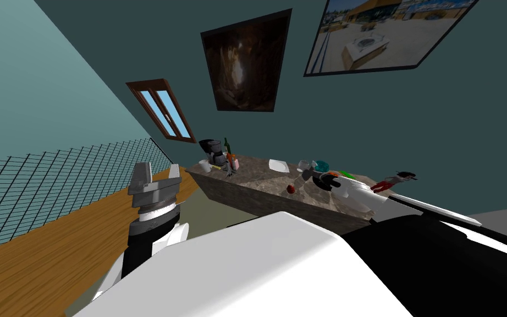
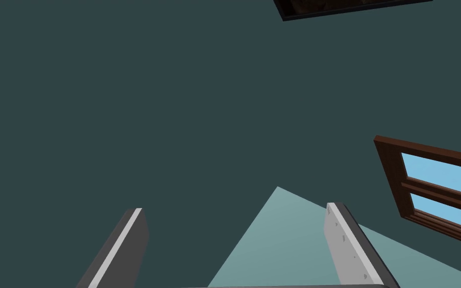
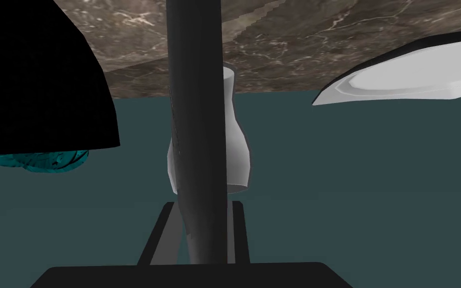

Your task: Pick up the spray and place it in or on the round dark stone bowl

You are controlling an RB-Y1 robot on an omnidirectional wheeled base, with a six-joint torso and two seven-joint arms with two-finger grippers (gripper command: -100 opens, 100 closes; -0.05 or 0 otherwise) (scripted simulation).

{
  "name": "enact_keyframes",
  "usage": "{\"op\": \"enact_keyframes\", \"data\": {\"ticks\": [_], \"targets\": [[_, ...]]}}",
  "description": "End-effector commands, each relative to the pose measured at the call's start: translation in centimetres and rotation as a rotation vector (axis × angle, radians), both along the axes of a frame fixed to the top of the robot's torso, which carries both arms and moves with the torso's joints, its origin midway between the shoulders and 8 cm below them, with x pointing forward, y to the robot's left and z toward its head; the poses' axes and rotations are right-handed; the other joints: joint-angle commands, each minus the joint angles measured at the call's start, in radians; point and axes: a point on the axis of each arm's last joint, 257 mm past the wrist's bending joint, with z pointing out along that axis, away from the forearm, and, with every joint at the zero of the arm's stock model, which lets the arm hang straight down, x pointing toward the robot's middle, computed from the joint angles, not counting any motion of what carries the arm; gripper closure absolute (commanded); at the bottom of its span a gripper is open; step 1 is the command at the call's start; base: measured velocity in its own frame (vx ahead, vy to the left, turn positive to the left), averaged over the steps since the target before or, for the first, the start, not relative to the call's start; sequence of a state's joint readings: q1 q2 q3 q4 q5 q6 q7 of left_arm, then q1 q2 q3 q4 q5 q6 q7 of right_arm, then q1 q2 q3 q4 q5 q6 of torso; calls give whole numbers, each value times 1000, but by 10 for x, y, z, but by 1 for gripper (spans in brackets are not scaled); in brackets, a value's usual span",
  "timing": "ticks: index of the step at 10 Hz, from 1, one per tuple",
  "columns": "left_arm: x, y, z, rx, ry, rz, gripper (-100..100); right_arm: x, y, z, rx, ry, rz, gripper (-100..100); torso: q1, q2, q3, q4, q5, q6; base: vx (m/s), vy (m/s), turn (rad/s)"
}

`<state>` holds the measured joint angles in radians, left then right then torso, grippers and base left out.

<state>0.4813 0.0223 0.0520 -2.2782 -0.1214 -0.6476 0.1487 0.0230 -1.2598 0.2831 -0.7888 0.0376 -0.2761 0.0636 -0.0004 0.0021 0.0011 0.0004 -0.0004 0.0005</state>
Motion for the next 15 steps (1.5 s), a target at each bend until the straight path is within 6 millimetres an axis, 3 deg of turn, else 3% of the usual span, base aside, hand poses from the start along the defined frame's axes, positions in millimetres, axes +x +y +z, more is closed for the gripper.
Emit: {"op": "enact_keyframes", "data": {"ticks": [1,3,4,5,6,7,9,15], "targets": [[0,0,0,0,0,0,0,0,0,0,0,0,0,100,0,0,0,0,0,0,0,0,0],[0,0,0,0,0,0,0,0,0,0,0,0,0,100,0,0,0,0,0,0,0,0,0],[0,0,0,0,0,0,0,0,0,0,1,0,0,0,0,0,0,0,0,0,0,0,0],[0,0,0,0,0,0,0,0,0,0,1,0,0,100,0,0,0,0,0,0,0,0,0],[0,0,0,0,0,0,0,0,0,0,1,0,0,0,0,0,0,0,0,0,0,0,0],[0,0,0,0,0,0,0,4,-4,18,-23,-8,13,100,0,0,0,0,0,0,-31,14,26],[0,0,0,0,0,0,0,13,-10,55,-70,-25,41,100,3,5,3,2,3,0,-94,21,48],[0,0,0,0,0,0,0,27,-14,120,-142,-51,91,100,4,5,3,2,4,0,-59,7,12]]}}
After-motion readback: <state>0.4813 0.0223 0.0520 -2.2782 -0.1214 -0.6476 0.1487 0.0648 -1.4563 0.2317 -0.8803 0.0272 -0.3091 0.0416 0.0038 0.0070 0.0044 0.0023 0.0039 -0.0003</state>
